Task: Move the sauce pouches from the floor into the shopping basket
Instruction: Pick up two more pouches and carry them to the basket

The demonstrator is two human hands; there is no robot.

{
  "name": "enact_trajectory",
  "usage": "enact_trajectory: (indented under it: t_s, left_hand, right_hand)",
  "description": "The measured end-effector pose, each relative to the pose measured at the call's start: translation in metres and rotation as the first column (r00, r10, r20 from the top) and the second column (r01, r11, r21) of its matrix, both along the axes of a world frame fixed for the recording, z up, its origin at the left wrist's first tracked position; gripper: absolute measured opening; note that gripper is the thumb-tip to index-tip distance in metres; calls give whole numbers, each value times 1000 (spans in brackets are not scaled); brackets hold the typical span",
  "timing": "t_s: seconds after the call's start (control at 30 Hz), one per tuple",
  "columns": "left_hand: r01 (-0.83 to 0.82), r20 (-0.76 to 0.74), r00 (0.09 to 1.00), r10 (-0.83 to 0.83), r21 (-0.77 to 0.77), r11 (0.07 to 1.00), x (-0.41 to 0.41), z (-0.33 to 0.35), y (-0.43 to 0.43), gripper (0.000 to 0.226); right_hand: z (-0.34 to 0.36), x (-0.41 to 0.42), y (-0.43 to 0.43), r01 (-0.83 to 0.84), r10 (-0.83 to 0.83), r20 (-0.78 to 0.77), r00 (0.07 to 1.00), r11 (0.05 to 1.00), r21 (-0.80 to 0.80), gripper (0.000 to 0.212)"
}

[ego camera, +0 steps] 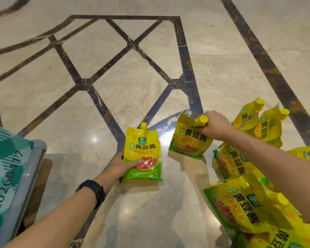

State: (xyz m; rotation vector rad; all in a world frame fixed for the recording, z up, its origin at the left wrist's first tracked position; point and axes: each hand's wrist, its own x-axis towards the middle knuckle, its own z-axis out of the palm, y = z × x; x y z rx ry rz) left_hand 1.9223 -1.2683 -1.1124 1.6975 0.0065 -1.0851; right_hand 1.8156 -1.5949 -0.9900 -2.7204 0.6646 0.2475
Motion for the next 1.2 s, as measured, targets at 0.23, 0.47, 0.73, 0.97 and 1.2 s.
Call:
enact_trajectory:
  t_s: [0.23,0.47,0.73,0.97,1.2]
  left_hand:
    - [-37,13,999,37,1,999,-5,4,14,68]
    - [1,-33,999,-1,0,1000,3,-2,29,63]
    - [-81,-5,997,81,62,995,-1,1,22,57]
    - [-145,30,989,142,129,981,-3,5,13,50]
    - [-140,153,982,108,213,967,-5,4,10,52]
  right_hand:
    - [24,17,12,-259,276,-155,948,958,126,19]
    - [17,43,54,-270,426,-252,869,835,479,21]
    - [-46,26,52,364,-472,-53,880,597,715,46]
    - [-86,-14,80,551,-685,-254,683,254,795,72]
    - [-94,-36,83,602,-635,-381,672,169,780,42]
